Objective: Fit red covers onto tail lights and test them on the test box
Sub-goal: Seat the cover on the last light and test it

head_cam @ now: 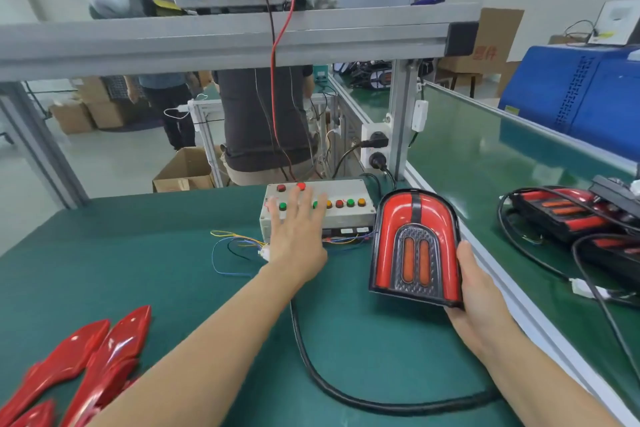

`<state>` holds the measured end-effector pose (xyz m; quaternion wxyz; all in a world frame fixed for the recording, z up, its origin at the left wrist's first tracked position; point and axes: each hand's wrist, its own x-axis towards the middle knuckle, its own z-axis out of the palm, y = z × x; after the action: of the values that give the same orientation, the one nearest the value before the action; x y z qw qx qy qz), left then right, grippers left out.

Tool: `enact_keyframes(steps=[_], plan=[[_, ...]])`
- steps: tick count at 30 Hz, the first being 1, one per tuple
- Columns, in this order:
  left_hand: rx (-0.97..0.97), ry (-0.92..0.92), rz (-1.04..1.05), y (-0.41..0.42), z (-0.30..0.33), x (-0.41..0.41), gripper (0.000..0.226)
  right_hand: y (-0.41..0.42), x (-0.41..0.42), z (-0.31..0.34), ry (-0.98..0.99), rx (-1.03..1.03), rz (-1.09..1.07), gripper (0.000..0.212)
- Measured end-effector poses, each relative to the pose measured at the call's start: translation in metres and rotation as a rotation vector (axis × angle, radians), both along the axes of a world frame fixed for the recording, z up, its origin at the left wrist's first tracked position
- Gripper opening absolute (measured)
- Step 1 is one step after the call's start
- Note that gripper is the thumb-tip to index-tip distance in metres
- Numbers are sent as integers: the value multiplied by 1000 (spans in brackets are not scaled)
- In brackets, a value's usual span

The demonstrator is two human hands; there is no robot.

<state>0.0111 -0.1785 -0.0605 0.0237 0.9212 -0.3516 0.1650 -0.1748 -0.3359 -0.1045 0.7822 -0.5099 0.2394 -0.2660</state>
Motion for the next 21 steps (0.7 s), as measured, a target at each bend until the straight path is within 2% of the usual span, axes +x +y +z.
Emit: enact_keyframes(steps=[3,6,13,21], plan=[[14,122,-74,-29,-2,-11,89,0,-1,1,5,-13,17,56],[1,209,-42,-48,1,-14,86,1,-2,1,-2,-33,30,54],[-83,240,140,-52,-4,-15,91,3,-1,3,-4,-32,47,52],[44,332,180,-49,1,-14,89,6,-1,7,-2,-42,50,56]])
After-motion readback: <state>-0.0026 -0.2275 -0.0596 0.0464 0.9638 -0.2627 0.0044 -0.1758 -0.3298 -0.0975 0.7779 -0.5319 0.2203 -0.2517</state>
